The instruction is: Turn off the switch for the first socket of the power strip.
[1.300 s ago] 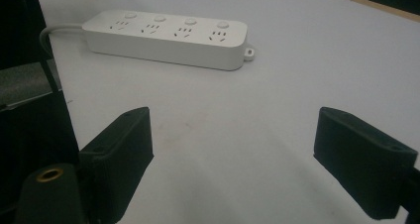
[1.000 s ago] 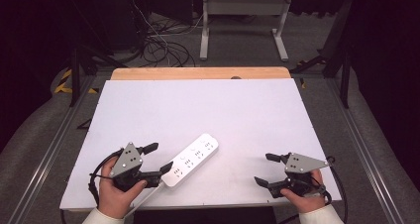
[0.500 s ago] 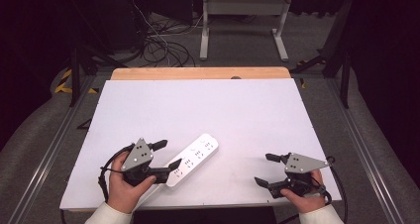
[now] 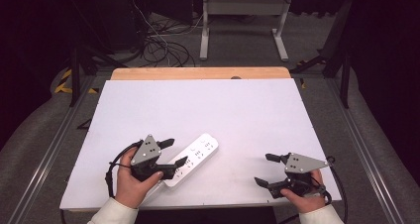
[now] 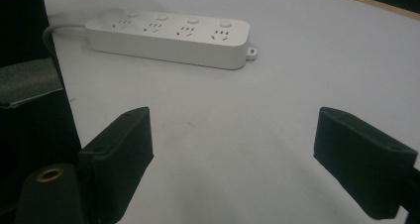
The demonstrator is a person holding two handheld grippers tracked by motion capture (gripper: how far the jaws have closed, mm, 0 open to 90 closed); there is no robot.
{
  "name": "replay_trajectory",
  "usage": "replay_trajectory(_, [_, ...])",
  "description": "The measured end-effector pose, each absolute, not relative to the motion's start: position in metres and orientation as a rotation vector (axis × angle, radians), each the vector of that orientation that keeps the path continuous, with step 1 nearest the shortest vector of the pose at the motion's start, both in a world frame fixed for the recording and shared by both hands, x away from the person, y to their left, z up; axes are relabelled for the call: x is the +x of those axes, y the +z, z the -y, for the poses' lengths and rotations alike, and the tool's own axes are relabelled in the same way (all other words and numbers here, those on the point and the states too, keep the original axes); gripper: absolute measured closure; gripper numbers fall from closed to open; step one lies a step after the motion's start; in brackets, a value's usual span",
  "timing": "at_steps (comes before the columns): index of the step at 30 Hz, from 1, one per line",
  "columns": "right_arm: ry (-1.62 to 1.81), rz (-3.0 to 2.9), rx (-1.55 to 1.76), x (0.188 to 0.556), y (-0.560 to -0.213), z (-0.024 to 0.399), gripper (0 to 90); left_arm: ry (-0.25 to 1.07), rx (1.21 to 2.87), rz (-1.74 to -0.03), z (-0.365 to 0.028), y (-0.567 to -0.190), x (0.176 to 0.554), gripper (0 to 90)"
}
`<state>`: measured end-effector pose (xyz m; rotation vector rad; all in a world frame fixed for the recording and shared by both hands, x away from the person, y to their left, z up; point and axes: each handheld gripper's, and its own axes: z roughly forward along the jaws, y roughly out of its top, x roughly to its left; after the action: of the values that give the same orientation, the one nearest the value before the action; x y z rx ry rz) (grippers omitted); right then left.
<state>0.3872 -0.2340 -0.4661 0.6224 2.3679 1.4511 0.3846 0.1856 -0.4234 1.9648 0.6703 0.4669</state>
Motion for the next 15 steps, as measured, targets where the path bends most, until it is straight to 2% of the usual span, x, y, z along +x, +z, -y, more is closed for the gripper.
replay_trajectory(6, [1.454,-2.366,0.626,0.3873,-0.4661,0.2343,15.6,0.442,1.973,-0.652,-0.1869,-0.4223,0.3858,40.8])
replay_trajectory(8, [1.452,-2.367,0.622,0.3872,-0.4661,0.2341,15.6,0.430,1.984,-0.645,-0.1874,-0.4219,0.3860,48.8])
replay_trajectory(9, [1.452,-2.368,0.622,0.3872,-0.4661,0.2341,15.6,0.417,2.003,-0.628,-0.1880,-0.4212,0.3865,56.6])
replay_trajectory(12, [1.452,-2.368,0.622,0.3872,-0.4661,0.2341,15.6,0.401,2.020,-0.613,-0.1885,-0.4201,0.3872,64.1])
replay_trajectory(13, [1.452,-2.369,0.620,0.3873,-0.4662,0.2340,15.6,0.388,2.030,-0.608,-0.1887,-0.4195,0.3874,72.6])
replay_trajectory(14, [1.452,-2.369,0.620,0.3873,-0.4662,0.2340,15.6,0.381,2.035,-0.609,-0.1884,-0.4192,0.3872,72.6])
replay_trajectory(15, [1.452,-2.370,0.619,0.3873,-0.4663,0.2339,15.7,0.376,2.051,-0.608,-0.1886,-0.4185,0.3873,76.9])
